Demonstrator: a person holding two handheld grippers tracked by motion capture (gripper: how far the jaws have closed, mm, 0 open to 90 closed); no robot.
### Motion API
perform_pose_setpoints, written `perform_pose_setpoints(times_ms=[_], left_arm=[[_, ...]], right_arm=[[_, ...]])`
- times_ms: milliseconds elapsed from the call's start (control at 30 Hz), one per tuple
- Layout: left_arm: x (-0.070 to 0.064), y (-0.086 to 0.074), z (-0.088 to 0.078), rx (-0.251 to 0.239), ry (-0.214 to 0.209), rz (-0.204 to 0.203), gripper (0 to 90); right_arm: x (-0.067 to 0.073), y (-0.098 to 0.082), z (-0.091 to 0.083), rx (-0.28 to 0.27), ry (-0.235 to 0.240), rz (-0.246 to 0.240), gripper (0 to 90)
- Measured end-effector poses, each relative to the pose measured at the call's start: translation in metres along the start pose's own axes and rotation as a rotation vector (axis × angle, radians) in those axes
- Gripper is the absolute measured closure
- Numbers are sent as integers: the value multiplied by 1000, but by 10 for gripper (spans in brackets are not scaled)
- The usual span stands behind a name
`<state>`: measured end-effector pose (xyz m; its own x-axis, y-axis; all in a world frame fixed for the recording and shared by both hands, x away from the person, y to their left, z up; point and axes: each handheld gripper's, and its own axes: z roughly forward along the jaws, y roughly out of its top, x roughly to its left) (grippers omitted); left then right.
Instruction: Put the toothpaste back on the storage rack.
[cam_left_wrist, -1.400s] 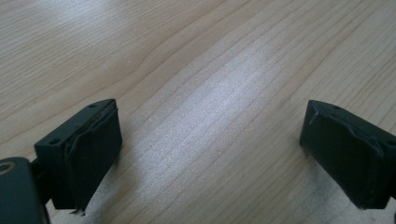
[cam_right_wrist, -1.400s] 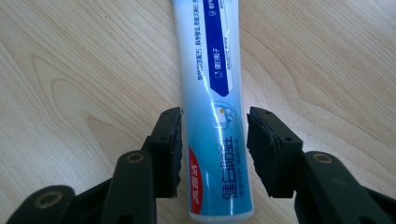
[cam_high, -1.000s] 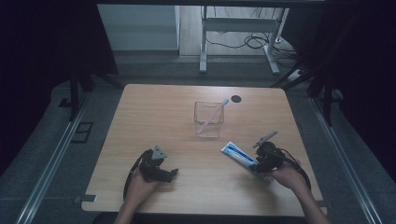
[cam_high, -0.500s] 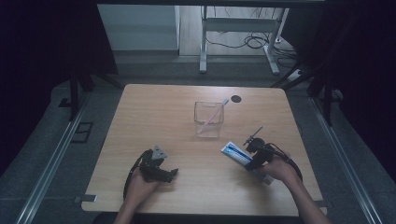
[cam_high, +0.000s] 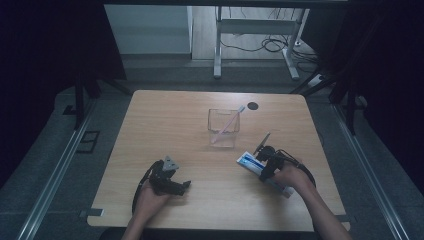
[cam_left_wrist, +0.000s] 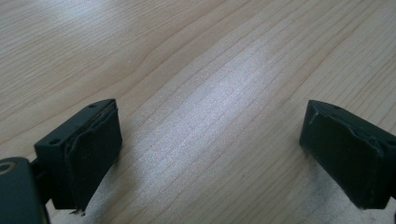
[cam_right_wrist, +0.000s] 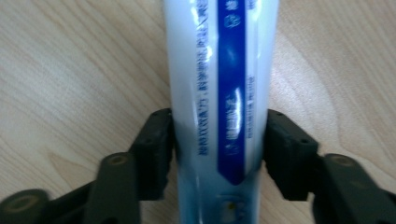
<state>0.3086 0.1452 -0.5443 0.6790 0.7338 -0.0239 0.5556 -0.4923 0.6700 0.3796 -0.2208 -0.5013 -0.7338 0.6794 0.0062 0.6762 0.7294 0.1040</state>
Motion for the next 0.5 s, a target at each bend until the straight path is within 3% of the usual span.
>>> perform_pose_setpoints(times_ms=[233,300,500], left_arm=[[0,0,0,0,0,0,55],[0,0,0,0,0,0,55],[0,0,0,0,0,0,55]], right_arm=[[-3,2,-3,11,8,2,581],[-4,1,-5,3,13,16,636],[-5,-1,-9,-6,25,46,693]])
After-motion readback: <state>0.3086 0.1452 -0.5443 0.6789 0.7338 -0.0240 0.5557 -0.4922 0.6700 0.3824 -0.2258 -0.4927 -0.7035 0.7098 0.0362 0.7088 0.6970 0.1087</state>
